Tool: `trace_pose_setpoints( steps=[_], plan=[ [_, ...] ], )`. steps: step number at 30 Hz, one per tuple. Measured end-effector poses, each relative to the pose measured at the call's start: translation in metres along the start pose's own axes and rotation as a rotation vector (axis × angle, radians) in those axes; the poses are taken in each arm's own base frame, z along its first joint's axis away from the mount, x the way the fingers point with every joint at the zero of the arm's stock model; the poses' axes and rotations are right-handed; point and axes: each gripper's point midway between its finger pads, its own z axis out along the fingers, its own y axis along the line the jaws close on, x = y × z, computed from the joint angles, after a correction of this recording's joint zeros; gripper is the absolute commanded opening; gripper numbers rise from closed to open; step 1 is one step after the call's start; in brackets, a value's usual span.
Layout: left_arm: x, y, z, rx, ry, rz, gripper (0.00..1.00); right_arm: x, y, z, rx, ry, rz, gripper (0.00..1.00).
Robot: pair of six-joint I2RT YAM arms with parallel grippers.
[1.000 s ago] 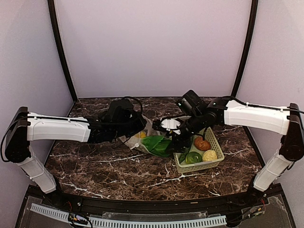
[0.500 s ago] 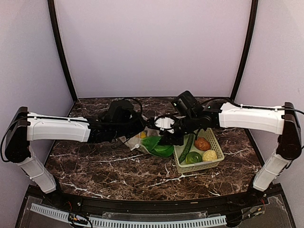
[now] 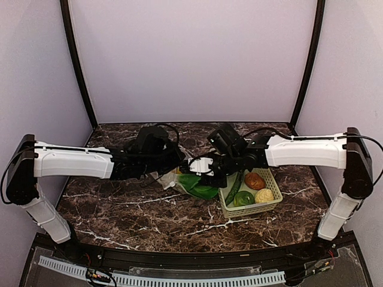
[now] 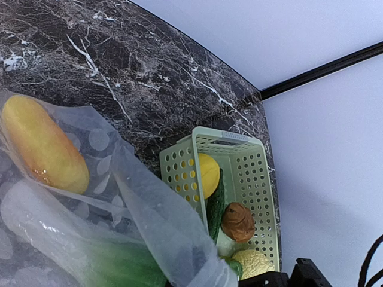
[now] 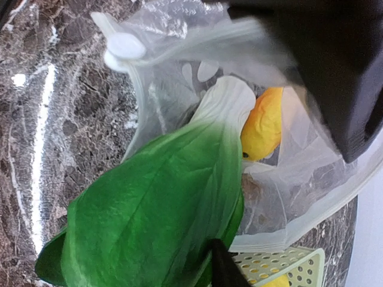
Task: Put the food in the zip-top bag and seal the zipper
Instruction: Adjust the fake vegetable in the zipper food storage bag.
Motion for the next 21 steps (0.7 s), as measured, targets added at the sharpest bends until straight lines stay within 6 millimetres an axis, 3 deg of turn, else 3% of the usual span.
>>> trace_pose_setpoints(
  steps=[2, 9, 15, 21],
  plan=[
    [0.002, -0.001, 0.000, 0.003, 0.008, 0.000, 0.01, 0.006, 0.000, 0.007, 0.002, 0.026, 0.001, 0.00],
    [0.003, -0.002, -0.003, -0.003, 0.037, 0.007, 0.01, 0.008, -0.006, -0.005, -0.043, -0.010, 0.105, 0.00],
    [0.011, -0.010, -0.011, -0.013, 0.116, 0.087, 0.03, -0.012, -0.036, -0.031, -0.093, -0.142, 0.258, 0.00],
    [0.022, -0.013, -0.017, -0.010, 0.201, 0.144, 0.06, -0.029, -0.033, -0.042, -0.211, -0.222, 0.377, 0.00]
  ],
)
